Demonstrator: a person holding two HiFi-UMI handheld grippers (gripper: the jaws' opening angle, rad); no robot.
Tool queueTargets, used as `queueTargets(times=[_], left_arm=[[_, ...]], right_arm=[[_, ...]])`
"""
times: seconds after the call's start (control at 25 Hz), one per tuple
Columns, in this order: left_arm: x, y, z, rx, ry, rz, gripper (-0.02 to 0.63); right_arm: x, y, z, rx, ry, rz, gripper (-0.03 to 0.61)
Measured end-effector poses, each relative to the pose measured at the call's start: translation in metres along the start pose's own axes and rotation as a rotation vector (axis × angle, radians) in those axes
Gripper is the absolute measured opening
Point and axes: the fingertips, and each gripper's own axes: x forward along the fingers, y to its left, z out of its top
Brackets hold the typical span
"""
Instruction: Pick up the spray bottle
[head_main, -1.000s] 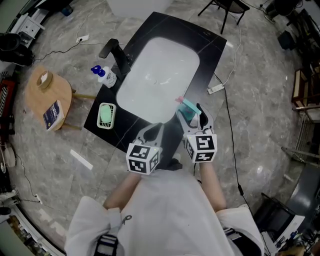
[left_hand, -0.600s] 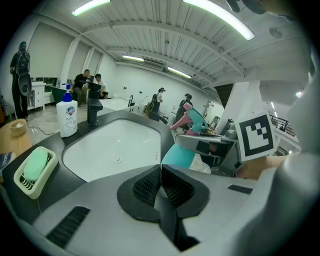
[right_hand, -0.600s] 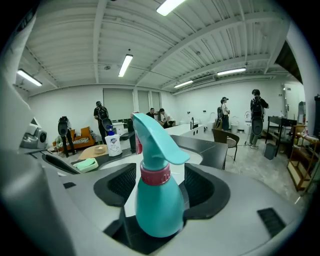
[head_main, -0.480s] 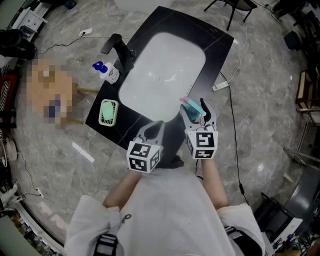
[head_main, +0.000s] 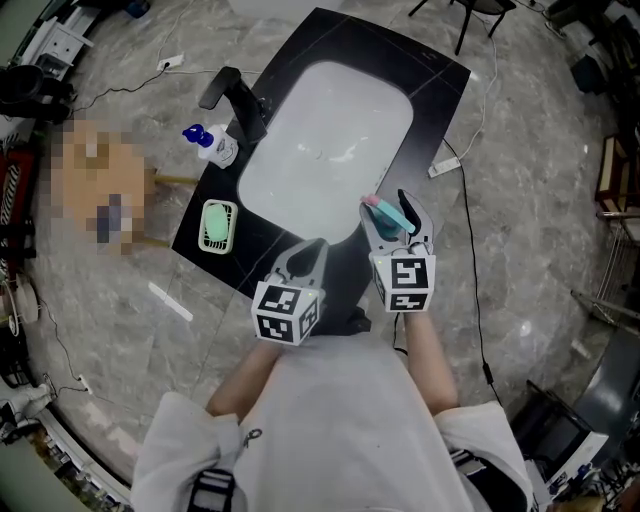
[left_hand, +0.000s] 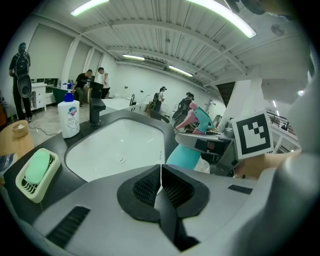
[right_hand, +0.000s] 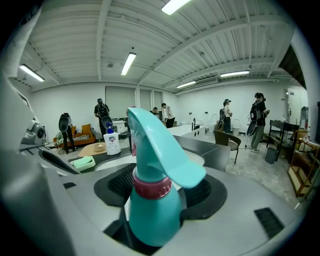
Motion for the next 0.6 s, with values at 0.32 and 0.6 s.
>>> queueTargets(times=[0.32, 0.6], left_arm=[[0.0010, -0.0013, -0.0036, -0.007, 0.005, 0.001, 0.028], [-0.0001, 0.0003, -0.0029, -0.011, 0.000, 0.005, 0.028]], right_arm=[[0.0010, 0.0021, -0.0015, -0.017, 0.005, 0.002, 0.268], [0.0007, 0.0018, -0.0011, -0.015, 0.017, 0.003, 0.261]])
